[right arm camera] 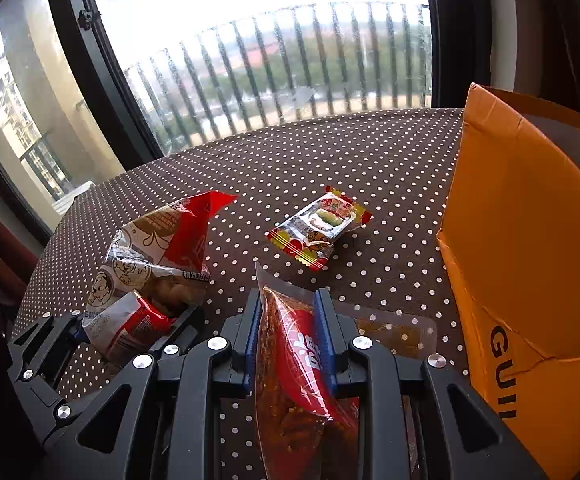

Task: Organize snacks
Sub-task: 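Lift both held packets and carry them toward the box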

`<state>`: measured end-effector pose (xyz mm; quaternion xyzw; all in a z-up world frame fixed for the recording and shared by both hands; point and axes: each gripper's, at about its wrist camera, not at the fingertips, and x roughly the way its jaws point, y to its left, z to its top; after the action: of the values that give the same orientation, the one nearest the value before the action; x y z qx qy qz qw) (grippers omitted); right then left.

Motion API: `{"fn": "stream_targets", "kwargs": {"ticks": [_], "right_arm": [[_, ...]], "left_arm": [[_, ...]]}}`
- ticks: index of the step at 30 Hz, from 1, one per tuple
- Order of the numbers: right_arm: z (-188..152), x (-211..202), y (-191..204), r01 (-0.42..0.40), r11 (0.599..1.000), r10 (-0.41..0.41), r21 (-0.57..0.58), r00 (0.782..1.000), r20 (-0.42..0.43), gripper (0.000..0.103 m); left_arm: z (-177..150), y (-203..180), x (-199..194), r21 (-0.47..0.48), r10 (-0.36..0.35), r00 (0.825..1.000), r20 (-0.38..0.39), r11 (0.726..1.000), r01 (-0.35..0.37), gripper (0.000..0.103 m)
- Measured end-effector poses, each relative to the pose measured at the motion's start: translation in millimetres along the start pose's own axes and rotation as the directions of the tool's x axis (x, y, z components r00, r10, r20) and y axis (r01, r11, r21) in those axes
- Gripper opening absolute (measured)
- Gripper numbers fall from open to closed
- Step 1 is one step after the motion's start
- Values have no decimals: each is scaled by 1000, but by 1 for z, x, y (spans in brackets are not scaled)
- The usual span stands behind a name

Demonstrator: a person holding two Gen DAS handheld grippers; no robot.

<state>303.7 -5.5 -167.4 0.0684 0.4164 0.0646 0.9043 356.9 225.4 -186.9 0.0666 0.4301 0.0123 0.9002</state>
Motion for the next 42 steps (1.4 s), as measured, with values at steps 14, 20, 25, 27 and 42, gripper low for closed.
{"fn": "stream_targets", "kwargs": {"ticks": [14,20,25,27,42], "right_arm": [[-25,-17,6,-50,997,48,-55,999,-25,33],[-48,-32,-1,-25,998,24,-63,1000,-17,74],[-57,-32,-12,15,999,-18,-52,999,-43,77],[-59,-28,-17,17,999,-18,-29,998,-60,77],[-64,-23,-7,-9,996,3,-89,998,-62,43]], "left_arm": [[-50,-8,-44,-33,-25,999,-20,999,24,58],[-74,-12,-61,-60,-37,999,-16,998,36,58],[-87,-20,-69,-53,-15,1000,-3,999,15,58],[-89,-23,-70,-48,-6,1000,0,999,6,58],[-94,-32,-69,-10,28,1000,1,1000,-28,57]]}}
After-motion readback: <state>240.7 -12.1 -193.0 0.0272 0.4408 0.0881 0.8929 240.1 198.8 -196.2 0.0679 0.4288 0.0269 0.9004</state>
